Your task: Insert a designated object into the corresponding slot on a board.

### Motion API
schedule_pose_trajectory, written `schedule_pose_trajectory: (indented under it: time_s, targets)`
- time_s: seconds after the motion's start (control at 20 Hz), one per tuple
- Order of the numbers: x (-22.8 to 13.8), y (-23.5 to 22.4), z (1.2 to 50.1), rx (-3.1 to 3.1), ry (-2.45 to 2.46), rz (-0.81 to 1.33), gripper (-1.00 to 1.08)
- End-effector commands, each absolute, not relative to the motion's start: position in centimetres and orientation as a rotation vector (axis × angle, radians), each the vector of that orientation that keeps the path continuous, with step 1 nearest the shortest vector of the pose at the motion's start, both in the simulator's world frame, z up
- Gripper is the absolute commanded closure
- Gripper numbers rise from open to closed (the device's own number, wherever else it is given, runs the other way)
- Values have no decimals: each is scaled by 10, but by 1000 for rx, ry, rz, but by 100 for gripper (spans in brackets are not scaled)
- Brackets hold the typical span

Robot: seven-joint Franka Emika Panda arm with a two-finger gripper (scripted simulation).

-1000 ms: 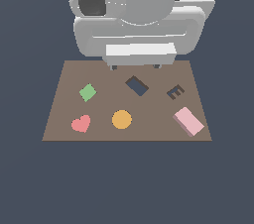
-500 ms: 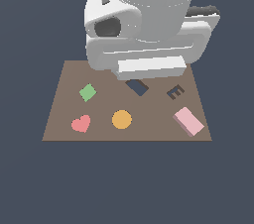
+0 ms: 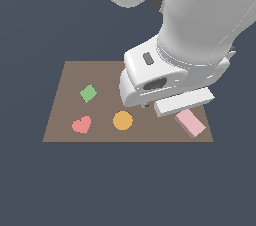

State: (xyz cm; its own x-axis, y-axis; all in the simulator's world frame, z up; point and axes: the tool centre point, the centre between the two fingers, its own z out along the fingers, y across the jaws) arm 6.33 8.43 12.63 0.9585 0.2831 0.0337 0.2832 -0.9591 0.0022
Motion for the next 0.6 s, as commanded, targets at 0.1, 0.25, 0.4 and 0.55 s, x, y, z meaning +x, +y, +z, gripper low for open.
schedule_pose_trajectory:
  time_s: [0.1,0.25,0.4,0.55]
  targets:
    - [79,118,98,-3076,-626,-34,-92]
    - [85,137,83,-3055,-722,-23,-92]
    - [90,153,71,-3037,-800,-15,-92]
    - [93,165,61,-3021,-859,-8,-92]
